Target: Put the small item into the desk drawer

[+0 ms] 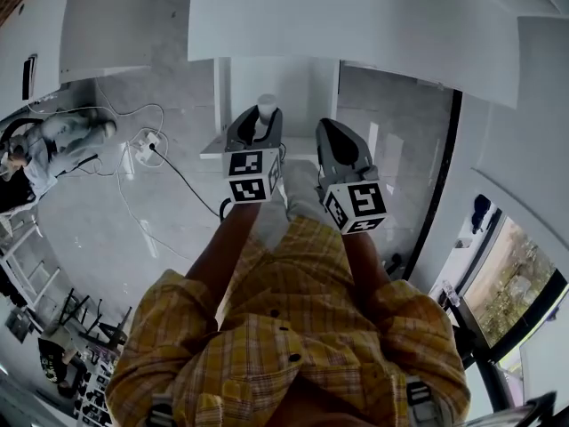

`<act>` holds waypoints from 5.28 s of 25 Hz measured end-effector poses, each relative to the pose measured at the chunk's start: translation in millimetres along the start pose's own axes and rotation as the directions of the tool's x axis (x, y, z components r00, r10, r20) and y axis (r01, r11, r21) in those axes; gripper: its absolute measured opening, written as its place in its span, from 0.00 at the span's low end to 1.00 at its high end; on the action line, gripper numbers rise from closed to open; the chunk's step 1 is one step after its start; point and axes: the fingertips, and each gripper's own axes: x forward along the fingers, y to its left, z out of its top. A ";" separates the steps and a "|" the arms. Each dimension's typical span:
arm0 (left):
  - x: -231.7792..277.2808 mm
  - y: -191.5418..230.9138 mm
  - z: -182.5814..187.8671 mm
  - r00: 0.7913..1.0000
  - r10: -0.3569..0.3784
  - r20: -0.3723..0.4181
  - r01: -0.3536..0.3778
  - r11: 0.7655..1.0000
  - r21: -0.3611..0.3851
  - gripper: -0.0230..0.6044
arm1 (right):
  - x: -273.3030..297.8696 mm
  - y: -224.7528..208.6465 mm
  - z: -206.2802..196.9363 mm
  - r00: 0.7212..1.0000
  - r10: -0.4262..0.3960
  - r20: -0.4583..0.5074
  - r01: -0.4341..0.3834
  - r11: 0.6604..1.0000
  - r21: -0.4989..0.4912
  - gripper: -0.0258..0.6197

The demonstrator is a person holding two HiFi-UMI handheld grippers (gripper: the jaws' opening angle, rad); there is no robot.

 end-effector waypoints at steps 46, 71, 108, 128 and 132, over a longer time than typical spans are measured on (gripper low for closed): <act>158.7 34.2 -112.3 0.919 0.034 -0.394 -0.092 0.987 -0.130 0.31 | 27.5 -48.0 -72.2 0.994 -0.010 -0.112 0.016 0.999 0.048 0.04; 179.5 40.7 -138.6 0.895 0.030 -0.445 -0.088 0.990 -0.111 0.33 | 22.4 -56.5 -86.6 0.991 -0.043 -0.128 0.053 0.996 0.075 0.04; 62.6 16.8 -26.8 0.982 0.043 -0.182 -0.054 0.997 -0.058 0.21 | -6.9 -3.3 -10.2 1.000 0.000 -0.005 0.000 1.000 0.025 0.04; -80.1 -31.7 90.8 0.981 -0.007 0.194 -0.002 0.999 0.046 0.04 | -54.5 32.5 70.1 0.993 -0.006 0.115 0.012 0.999 -0.046 0.04; -104.3 -40.4 104.7 0.969 -0.017 0.246 0.001 0.998 0.066 0.04 | -63.2 39.2 85.4 0.990 0.002 0.139 0.007 0.998 -0.063 0.04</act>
